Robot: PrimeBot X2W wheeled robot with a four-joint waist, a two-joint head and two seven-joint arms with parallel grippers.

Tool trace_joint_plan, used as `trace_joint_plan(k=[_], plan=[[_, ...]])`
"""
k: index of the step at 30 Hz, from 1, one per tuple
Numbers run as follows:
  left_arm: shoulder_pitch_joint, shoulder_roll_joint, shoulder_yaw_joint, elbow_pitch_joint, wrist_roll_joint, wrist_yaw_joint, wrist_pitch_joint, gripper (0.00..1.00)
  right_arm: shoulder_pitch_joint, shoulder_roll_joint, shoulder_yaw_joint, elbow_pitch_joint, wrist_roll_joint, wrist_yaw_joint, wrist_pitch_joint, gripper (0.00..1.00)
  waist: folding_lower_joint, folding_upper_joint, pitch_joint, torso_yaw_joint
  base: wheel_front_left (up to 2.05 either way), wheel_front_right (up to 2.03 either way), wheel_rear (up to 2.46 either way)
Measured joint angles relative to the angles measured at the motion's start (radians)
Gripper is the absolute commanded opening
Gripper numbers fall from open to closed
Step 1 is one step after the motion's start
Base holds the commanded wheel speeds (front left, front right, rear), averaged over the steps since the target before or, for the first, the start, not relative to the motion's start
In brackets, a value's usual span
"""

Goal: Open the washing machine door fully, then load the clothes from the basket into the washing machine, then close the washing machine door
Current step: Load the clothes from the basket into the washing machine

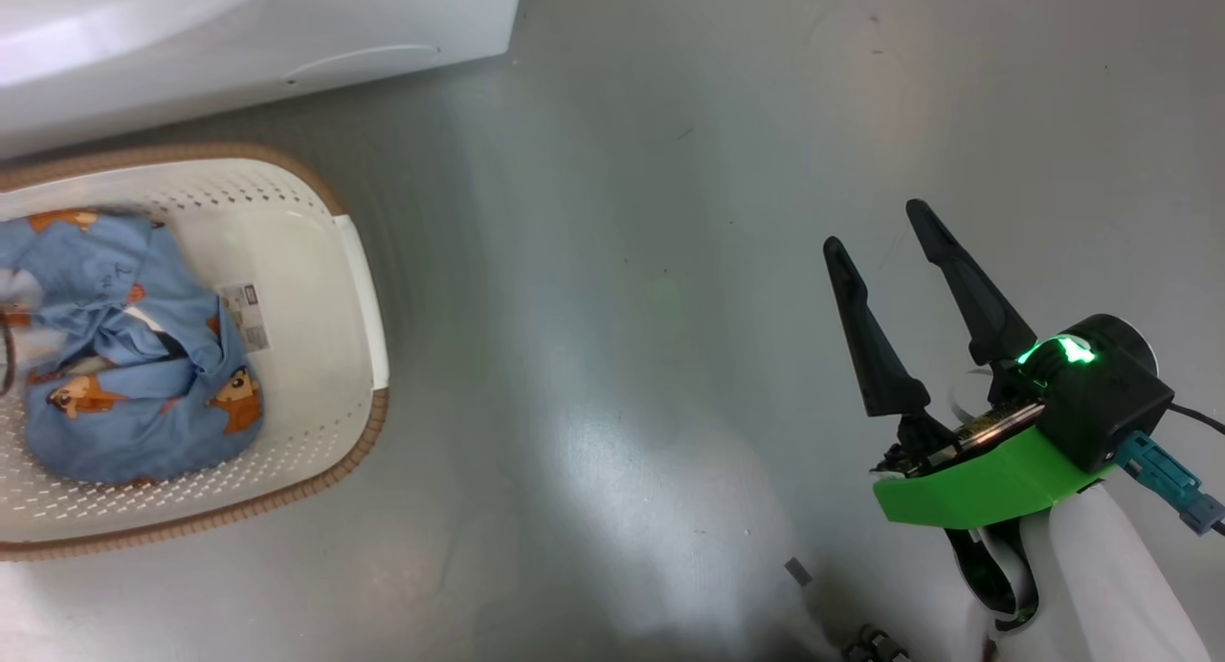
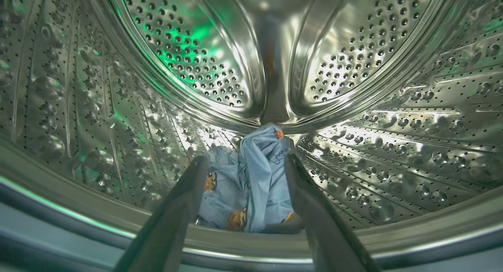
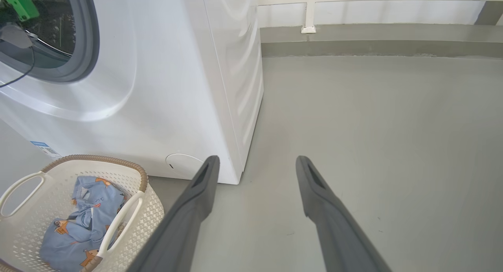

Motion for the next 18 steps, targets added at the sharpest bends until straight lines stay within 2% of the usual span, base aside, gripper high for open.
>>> trace_joint_plan(k=[5,11,15,18], plan=[[0.014,-0.014,-0.013,0.001,0.009,-0.007,-0.053,1.0,0.0,0.0,-0.012,0.0,0.0,0.0,0.0,1.0,0.0,0.0,-0.015,0.014,0.0,0.0,0.0],[0.139,-0.029,-0.014,-0.053,0.007,-0.006,-0.118,1.0,0.002,0.003,-0.03,0.001,-0.004,0.0,0.0,1.0,0.0,0.0,-0.05,0.031,0.0,0.0,0.0],[0.274,-0.053,-0.002,-0.155,-0.002,0.01,-0.143,1.0,0.013,0.006,-0.047,0.004,-0.011,0.0,0.0,1.0,0.0,0.0,-0.081,0.045,0.0,0.0,0.0],[0.398,-0.076,0.012,-0.269,-0.005,0.039,-0.147,1.0,0.033,0.006,-0.06,0.008,-0.011,0.0,0.0,1.0,0.0,0.0,-0.107,0.058,0.0,0.0,0.0]])
